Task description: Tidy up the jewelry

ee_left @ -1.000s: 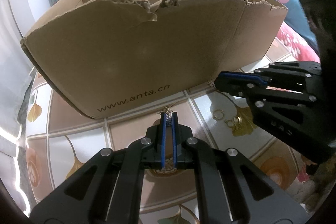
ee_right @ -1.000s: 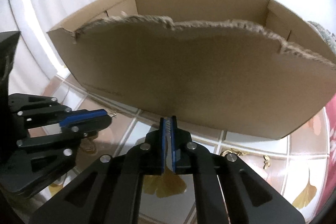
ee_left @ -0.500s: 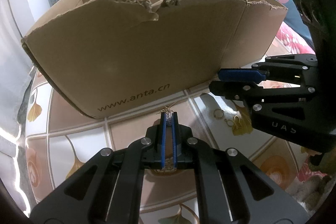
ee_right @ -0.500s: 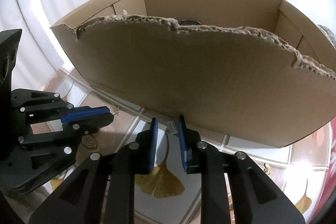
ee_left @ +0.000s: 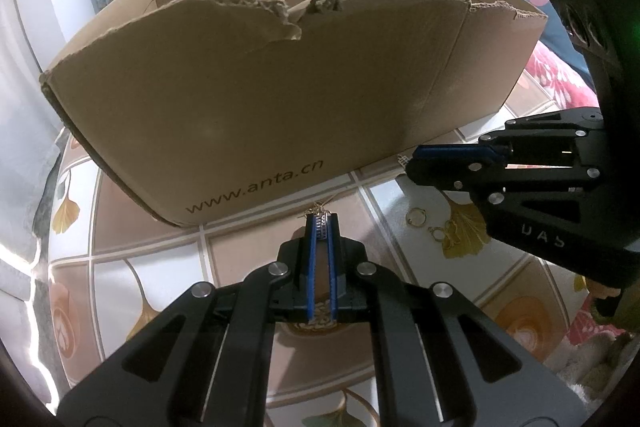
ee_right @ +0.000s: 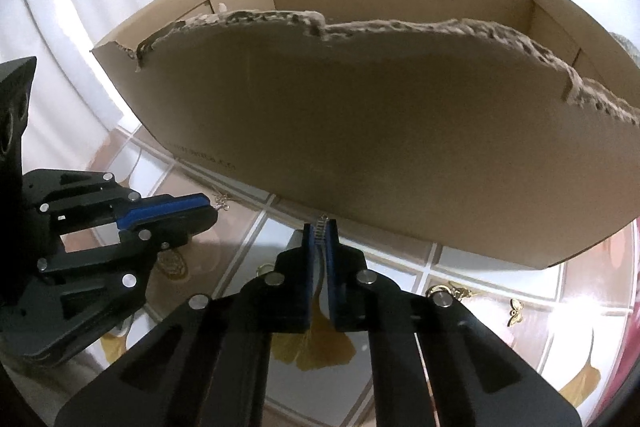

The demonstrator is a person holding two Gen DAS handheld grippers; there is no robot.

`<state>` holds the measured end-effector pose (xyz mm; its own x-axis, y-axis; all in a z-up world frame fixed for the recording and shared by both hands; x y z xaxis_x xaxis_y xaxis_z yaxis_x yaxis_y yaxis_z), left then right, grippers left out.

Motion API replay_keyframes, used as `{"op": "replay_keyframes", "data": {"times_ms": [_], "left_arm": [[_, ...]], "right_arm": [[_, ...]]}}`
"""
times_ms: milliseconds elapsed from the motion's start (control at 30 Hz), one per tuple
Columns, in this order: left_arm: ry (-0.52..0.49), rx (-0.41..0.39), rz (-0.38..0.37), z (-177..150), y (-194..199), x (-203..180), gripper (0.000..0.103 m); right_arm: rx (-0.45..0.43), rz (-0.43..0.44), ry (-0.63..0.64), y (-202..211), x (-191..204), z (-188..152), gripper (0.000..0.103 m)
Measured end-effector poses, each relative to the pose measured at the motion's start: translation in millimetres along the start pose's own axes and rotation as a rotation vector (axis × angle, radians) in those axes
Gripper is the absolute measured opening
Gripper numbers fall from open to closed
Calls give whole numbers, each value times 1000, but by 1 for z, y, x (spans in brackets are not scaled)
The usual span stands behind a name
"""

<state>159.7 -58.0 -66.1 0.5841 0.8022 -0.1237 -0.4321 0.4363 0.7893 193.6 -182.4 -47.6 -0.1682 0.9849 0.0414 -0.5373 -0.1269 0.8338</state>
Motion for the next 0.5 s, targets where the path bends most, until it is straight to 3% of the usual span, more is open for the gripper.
{"op": "replay_keyframes", "data": {"times_ms": [500], "left_arm": [[-19,0,8,2,0,-2,5]], "right_arm": [[-38,29,-54,9,-2,-5,2]]}}
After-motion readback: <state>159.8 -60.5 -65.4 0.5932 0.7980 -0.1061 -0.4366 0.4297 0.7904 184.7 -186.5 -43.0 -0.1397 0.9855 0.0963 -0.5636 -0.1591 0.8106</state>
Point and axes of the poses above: each gripper's, at about its wrist camera, not at the fingertips, and y roughly against the way its jaws point, x to its left, z to its top, the point moved 2 cm from there along -y, roughly the way its jaws point, and after that the axes turned 7 degrees about -z, right-handed, at the moved point
